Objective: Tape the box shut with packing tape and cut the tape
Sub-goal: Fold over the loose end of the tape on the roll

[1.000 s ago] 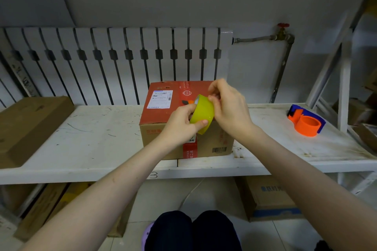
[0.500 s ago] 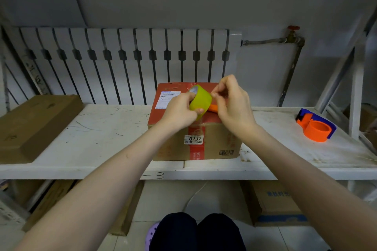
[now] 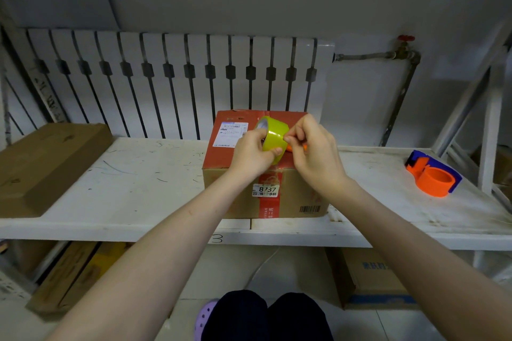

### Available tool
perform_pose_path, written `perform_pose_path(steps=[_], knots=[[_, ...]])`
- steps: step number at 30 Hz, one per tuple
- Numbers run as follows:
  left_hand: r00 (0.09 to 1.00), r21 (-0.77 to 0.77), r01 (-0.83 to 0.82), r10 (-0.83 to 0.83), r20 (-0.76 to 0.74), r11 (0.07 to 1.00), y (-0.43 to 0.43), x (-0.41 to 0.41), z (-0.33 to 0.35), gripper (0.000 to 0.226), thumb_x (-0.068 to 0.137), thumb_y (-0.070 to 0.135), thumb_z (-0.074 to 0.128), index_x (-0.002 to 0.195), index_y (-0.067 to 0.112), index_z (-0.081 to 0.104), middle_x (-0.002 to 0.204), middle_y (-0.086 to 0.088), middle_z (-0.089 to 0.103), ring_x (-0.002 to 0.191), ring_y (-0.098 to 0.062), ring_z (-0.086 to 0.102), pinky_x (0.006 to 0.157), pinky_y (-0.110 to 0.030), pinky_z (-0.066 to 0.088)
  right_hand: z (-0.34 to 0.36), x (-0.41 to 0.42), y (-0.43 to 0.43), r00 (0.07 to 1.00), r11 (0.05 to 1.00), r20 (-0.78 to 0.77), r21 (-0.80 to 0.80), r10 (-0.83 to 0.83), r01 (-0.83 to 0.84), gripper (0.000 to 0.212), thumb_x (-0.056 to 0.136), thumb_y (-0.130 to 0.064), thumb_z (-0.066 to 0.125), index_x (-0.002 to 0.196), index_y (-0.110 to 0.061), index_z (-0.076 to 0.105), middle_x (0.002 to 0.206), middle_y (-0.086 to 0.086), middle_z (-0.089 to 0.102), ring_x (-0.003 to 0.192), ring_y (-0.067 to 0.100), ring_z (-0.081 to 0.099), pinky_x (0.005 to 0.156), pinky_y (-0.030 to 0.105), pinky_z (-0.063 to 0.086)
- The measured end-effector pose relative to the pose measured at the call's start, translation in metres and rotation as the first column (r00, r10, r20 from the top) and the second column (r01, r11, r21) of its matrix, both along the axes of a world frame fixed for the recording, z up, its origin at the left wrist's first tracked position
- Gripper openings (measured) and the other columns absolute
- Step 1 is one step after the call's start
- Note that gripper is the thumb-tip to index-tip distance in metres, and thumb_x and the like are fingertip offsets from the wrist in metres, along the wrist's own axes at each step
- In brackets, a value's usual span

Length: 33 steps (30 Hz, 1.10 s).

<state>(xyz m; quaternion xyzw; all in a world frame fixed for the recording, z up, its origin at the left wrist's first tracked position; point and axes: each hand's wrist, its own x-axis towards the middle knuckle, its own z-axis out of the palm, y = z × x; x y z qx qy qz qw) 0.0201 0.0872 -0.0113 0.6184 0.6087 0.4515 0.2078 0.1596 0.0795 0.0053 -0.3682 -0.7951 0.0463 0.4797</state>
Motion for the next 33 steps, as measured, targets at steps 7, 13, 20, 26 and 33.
perform_pose_path(steps=[7,13,20,26,33], knots=[[0.999,0.040,-0.038,0.037,0.025,0.998,0.000,0.002,-0.005,0.023,0.079,0.023,0.070,0.089,0.004,0.064,0.081,-0.018,0.070,0.075,-0.035,0.065,0.071,-0.052,0.053,-0.008,-0.003,0.004,0.999,0.999,-0.012,0.037,0.030,-0.030,0.034,0.087,0.000,0.055,0.072,-0.018,0.031,0.077,0.012,0.056,0.073,0.025,0.052,0.062,0.035,0.042],[0.970,-0.054,-0.076,0.087,0.227,0.996,0.008,-0.006,0.005,0.018,0.080,0.017,0.070,0.095,0.006,0.069,0.091,-0.013,0.074,0.087,-0.030,0.069,0.081,-0.048,0.056,-0.007,-0.004,-0.003,0.991,0.984,0.098,0.142,0.091,-0.105,0.036,0.085,0.005,0.055,0.071,-0.017,0.030,0.075,0.013,0.054,0.074,0.029,0.054,0.062,0.038,0.044],[0.937,-0.090,0.011,0.021,0.349,0.996,0.006,-0.014,0.015,0.032,0.078,0.017,0.075,0.101,0.008,0.054,0.089,-0.002,0.067,0.078,-0.013,0.063,0.060,-0.020,0.051,0.009,-0.002,0.003,0.998,0.998,0.014,-0.003,0.066,-0.066,0.027,0.086,0.004,0.051,0.077,-0.018,0.038,0.083,0.008,0.058,0.080,0.022,0.055,0.067,0.025,0.042],[0.986,0.106,-0.124,0.111,0.122,0.987,0.007,-0.012,0.018,0.049,0.071,0.016,0.080,0.107,0.014,0.047,0.111,-0.002,0.050,0.091,-0.011,0.052,0.068,-0.013,0.040,0.035,-0.009,0.027,0.995,0.994,0.099,0.110,0.012,-0.023,0.013,0.081,0.003,0.049,0.089,-0.007,0.051,0.085,-0.002,0.050,0.082,0.019,0.050,0.070,0.028,0.038],[0.992,0.185,-0.092,0.106,-0.067,0.979,0.016,-0.006,0.027,0.032,0.072,0.016,0.078,0.092,0.024,0.055,0.111,-0.004,0.053,0.095,-0.017,0.053,0.078,-0.022,0.039,0.047,-0.010,0.041,0.986,0.991,0.166,0.133,-0.022,-0.001,0.013,0.086,-0.003,0.052,0.098,-0.009,0.053,0.097,0.005,0.060,0.090,0.018,0.052,0.073,0.030,0.043]])
